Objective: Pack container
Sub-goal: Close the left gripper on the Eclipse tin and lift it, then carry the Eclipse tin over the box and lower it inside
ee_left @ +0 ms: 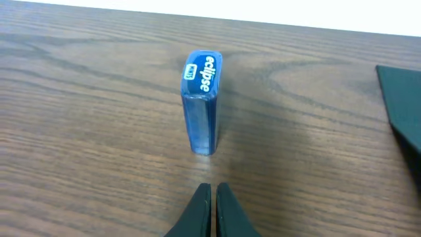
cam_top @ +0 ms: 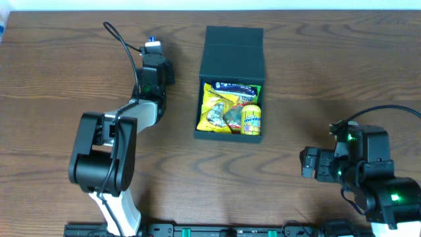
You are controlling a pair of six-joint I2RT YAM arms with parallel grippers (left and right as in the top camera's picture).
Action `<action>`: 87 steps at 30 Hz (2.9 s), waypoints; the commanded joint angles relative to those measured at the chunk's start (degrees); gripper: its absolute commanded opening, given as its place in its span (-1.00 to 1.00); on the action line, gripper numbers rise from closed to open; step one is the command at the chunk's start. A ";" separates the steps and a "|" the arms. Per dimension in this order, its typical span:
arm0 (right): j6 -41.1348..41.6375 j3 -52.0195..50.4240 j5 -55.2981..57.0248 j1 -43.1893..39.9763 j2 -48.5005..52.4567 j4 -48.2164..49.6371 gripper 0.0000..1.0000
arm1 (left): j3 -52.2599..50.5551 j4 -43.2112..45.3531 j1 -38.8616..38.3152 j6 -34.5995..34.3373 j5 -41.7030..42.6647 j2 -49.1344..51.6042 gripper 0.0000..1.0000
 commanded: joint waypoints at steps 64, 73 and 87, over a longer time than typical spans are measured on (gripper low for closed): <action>0.68 0.07 0.02 -0.46 -0.35 0.00 0.98 | 15.47 -7.23 -0.76 -0.90 0.98 6.69 -0.88; 0.68 0.07 0.02 -0.46 -0.35 0.00 0.98 | 15.47 -26.18 -3.89 -1.07 0.94 -9.05 -0.88; 0.68 0.07 0.02 -0.46 -0.35 0.00 0.99 | 20.37 -65.48 -21.97 -7.23 6.36 -29.09 -0.88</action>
